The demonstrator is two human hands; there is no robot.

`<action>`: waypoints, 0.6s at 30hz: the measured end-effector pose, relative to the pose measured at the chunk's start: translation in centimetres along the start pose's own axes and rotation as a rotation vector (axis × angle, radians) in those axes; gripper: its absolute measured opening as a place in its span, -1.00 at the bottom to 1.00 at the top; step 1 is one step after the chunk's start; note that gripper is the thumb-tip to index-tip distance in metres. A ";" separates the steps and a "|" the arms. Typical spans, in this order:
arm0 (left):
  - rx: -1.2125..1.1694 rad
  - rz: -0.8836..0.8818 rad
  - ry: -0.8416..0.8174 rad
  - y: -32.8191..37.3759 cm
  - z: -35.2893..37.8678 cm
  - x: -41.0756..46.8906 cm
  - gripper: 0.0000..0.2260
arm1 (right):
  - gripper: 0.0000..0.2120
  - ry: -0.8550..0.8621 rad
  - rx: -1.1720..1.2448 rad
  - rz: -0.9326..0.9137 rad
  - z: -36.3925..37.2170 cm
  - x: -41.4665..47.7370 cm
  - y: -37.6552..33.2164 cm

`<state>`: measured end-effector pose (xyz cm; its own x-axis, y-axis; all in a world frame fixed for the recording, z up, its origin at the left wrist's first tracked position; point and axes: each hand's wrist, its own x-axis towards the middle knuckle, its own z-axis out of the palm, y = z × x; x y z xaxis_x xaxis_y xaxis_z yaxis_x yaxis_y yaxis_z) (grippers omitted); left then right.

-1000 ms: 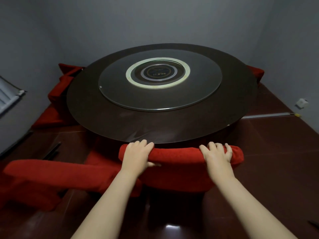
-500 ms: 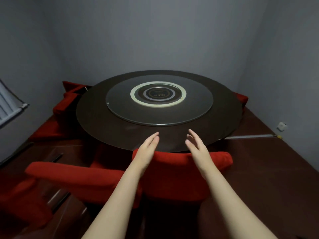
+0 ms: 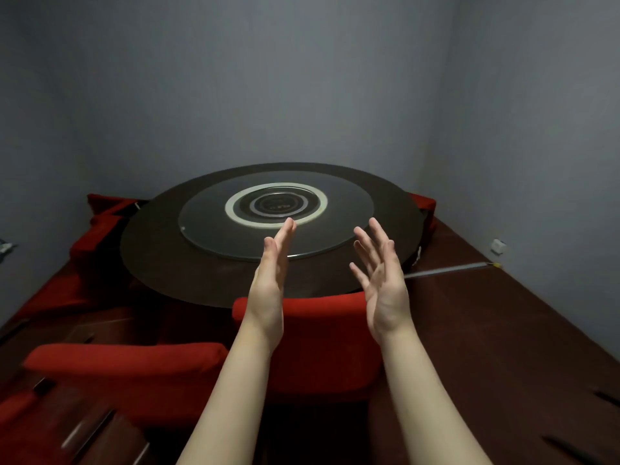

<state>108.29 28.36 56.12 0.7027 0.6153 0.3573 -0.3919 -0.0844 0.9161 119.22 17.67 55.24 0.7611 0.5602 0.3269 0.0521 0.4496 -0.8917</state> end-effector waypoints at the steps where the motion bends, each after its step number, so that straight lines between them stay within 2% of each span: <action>1: -0.007 0.006 -0.024 -0.1 1.2 0.2 -0.44 | -0.50 0.015 0.001 -0.006 -1.0 0.1 -0.4; 11: -0.188 -0.031 -0.220 -3.2 19.4 3.4 -0.54 | -0.47 0.211 -0.063 -0.097 -17.6 1.9 -8.0; 18: -0.246 -0.019 -0.319 -4.7 32.5 3.8 -0.46 | -0.48 0.361 -0.124 -0.191 -29.8 0.7 -13.7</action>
<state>132.10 5.68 59.11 0.8451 0.3375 0.4146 -0.4802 0.1384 0.8661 138.36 -8.86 58.39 0.9066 0.1856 0.3790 0.2746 0.4223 -0.8638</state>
